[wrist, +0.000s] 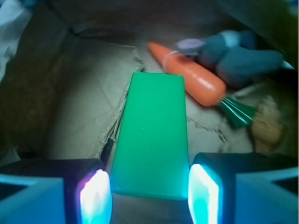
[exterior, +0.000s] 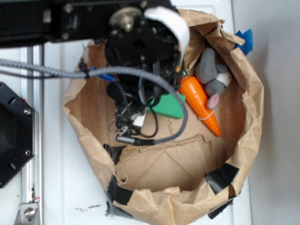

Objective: Grab the green block.

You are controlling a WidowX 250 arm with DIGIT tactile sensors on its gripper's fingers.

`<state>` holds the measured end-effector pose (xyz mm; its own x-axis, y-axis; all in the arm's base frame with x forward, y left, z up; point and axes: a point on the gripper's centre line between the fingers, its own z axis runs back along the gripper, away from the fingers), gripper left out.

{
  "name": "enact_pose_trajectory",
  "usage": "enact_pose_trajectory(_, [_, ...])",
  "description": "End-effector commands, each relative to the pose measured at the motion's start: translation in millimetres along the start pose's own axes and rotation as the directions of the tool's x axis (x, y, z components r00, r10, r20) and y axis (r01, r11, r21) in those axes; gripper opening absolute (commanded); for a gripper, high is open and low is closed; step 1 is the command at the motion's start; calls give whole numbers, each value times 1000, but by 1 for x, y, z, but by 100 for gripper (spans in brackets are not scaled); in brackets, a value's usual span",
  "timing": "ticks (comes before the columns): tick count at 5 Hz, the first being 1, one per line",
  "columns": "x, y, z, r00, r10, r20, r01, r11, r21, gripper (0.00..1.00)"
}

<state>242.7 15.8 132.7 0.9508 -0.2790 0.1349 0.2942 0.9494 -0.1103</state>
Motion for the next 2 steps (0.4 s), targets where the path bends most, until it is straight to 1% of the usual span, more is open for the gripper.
enact_pose_trajectory(1, [14,-2,26,991,124,42,-123,992,-31,0])
enact_pose_trajectory(2, [11,-4,23,991,132,31,-132,991,-28,0])
